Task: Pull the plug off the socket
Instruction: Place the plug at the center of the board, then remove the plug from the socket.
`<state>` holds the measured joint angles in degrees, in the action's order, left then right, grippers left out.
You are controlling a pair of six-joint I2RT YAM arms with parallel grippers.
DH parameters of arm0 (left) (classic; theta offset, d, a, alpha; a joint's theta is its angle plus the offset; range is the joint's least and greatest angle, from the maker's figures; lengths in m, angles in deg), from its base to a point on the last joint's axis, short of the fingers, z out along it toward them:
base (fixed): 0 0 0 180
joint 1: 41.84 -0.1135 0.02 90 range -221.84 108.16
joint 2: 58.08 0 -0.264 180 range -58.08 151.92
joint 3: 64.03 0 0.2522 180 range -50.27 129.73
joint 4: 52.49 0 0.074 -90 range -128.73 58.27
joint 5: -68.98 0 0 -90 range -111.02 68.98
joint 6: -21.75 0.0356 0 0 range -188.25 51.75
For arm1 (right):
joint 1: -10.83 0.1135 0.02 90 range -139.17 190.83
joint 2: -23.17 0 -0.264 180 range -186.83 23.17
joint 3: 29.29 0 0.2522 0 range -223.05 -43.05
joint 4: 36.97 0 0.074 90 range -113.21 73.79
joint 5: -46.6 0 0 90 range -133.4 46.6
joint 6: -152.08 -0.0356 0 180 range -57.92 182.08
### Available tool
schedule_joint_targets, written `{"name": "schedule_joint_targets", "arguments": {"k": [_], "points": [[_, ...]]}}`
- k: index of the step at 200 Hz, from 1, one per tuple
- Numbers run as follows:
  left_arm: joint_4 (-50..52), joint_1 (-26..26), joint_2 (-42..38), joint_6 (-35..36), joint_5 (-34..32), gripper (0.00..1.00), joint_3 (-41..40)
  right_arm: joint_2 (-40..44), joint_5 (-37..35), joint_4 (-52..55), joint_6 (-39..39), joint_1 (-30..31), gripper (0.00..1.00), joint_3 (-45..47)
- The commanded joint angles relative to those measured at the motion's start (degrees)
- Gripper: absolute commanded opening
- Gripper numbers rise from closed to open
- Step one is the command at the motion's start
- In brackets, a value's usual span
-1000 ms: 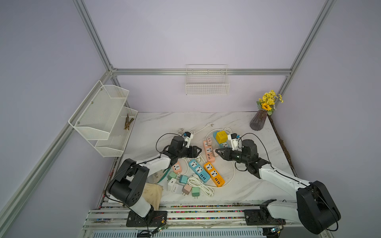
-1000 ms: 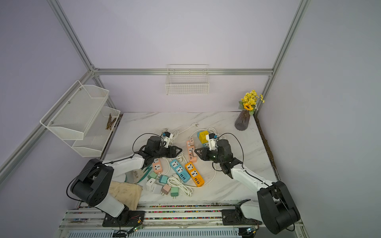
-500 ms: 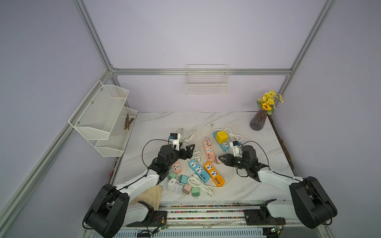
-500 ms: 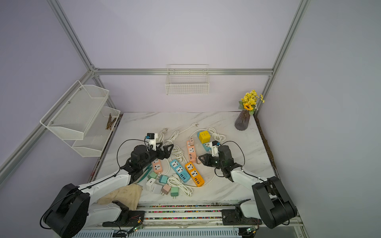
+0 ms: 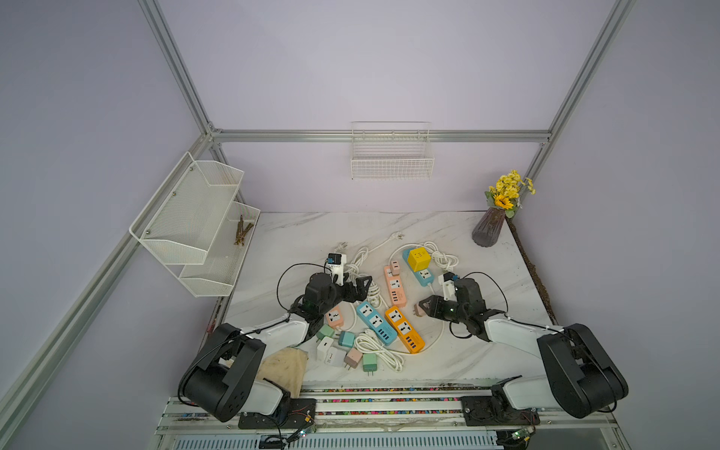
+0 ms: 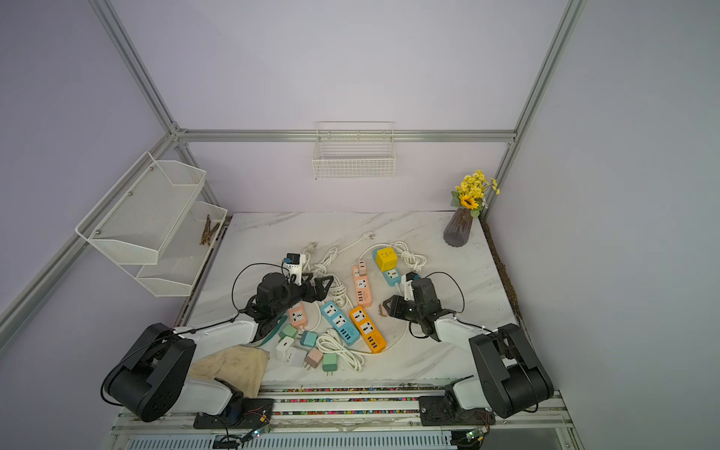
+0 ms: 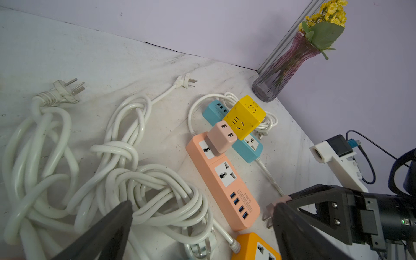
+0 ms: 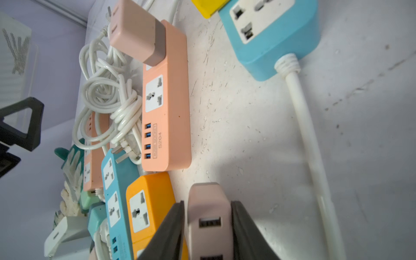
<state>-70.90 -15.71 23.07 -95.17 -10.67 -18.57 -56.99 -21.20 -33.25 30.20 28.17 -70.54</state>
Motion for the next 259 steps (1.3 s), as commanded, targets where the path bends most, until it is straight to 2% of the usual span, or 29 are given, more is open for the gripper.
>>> {"name": "schedule_joint_targets", "arguments": {"k": [1, 28, 63, 96, 128, 156, 175, 186, 201, 209, 242, 259], "points": [[-4.0, -0.4, -1.1, 0.0, 2.0, 1.0, 0.7, 0.7, -2.7, 1.6, 1.5, -0.3, 0.53, -1.2], [-5.0, -0.4, -1.0, 0.5, 4.0, 1.0, 0.6, 4.7, -7.4, 3.7, 2.8, -0.3, 0.63, -0.8], [-7.0, -0.4, -1.0, 0.1, 6.0, 1.0, 0.2, 12.4, -8.8, 1.4, 3.8, -0.3, 0.64, 2.2], [-9.1, -0.4, -0.7, -1.3, 7.4, 1.0, -0.2, 18.2, -2.5, -7.1, 3.3, -0.3, 0.63, 6.5], [-9.9, -0.5, 1.8, -2.3, 8.0, 0.99, -0.1, 18.7, 5.0, -15.4, 1.9, -0.3, 0.62, 8.7], [-9.7, -0.5, 1.6, -2.7, 6.8, 0.99, -0.3, 15.2, 11.0, -21.6, 0.4, -0.3, 0.62, 9.0], [-9.5, -0.4, 1.9, -2.7, 5.7, 0.98, -0.6, 10.1, 17.3, -25.7, 0.4, -0.2, 0.62, 7.4], [-9.4, -0.6, 2.0, -2.7, 5.0, 0.98, -0.7, 6.2, 17.8, -26.9, -2.2, 0.0, 0.6, 5.7], [-8.5, -0.8, 2.1, -2.6, 4.0, 0.99, -0.7, 1.3, 15.6, -23.4, -3.5, 1.3, 0.57, 1.8], [-7.9, -1.0, 2.0, -2.6, 3.4, 0.98, -0.6, -0.5, 12.6, -17.9, -2.2, 2.6, 0.56, -1.1], [-6.2, -1.7, 2.2, -3.2, 0.9, 0.99, -0.8, -5.1, -8.7, 3.3, 5.7, 9.6, 0.58, -14.9], [-6.2, -2.0, 2.4, -3.7, 0.9, 0.98, -0.8, -9.1, -15.7, 9.6, 6.5, 11.2, 0.59, -21.7]]}}
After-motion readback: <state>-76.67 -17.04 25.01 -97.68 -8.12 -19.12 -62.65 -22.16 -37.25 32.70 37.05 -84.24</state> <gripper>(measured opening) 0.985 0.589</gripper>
